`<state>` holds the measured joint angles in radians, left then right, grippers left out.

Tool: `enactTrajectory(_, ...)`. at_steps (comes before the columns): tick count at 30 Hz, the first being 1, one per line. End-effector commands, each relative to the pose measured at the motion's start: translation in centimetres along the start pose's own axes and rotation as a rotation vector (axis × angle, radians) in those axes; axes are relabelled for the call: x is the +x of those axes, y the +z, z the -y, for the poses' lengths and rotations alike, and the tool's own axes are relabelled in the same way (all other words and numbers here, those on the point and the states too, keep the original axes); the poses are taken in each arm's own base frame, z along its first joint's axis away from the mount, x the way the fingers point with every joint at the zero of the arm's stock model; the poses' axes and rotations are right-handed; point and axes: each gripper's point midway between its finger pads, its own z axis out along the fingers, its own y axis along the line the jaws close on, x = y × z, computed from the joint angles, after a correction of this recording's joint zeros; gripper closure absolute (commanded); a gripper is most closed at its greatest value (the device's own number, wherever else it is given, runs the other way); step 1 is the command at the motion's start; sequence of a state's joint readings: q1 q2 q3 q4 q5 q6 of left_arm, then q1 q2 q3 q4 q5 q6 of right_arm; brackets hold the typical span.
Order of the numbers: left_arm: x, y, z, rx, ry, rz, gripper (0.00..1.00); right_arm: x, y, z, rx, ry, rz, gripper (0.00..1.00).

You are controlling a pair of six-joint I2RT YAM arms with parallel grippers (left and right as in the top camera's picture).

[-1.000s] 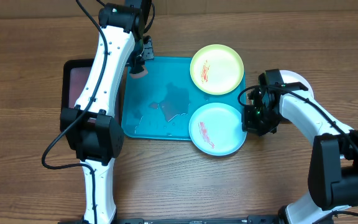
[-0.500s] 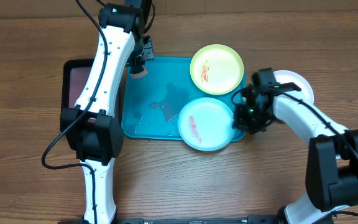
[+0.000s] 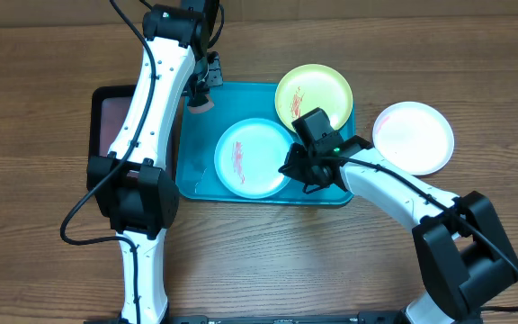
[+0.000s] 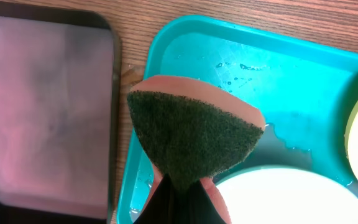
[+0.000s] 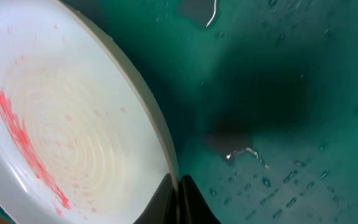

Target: Clean dirty plates on tray and stack at the side

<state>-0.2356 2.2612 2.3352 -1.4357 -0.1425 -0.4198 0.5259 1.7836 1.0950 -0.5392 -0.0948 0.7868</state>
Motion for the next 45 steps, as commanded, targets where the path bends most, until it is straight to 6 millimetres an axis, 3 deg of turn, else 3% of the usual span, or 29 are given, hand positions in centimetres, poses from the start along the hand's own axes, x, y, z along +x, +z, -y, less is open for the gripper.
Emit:
enactTrajectory(1,0.1,-0.1,0.1,0.006,-0.009,-0.001,0.96,-1.6,0.4,0.2,0.033,0.058,0.068,0.96)
enactTrajectory(12,0.1,-0.1,0.1,0.006,-0.009,-0.001,0.96,-1.6,1.9,0.1,0.026,0.111,0.059,0.96)
enactTrajectory(24,0.1,-0.1,0.2,0.007,-0.010,0.000,0.96,1.2,2.0,-3.1,-0.086,0.067,-0.049,0.96)
enactTrajectory(26,0.1,-0.1,0.2,0.007,-0.010,0.000,0.96,1.7,1.9,-3.5,-0.107,0.029,-0.072,0.85)
enactTrajectory(30,0.0,-0.1,0.2,0.007,-0.010,0.001,0.96,1.1,1.0,-3.8,-0.114,-0.106,-0.089,0.51)
enactTrajectory(32,0.0,-0.1,0.3,0.014,-0.011,0.003,0.96,-0.4,0.2,-3.9,-0.120,-0.204,-0.066,0.46)
enactTrajectory(38,-0.1,-0.1,1.2,0.063,-0.013,0.000,0.96,-3.0,0.1,-4.0,-0.144,-0.553,0.021,0.49)
enactTrajectory(45,-0.2,-0.1,1.4,0.074,-0.013,0.003,0.96,-2.5,2.8,-3.1,-0.120,-0.568,-0.012,0.55)
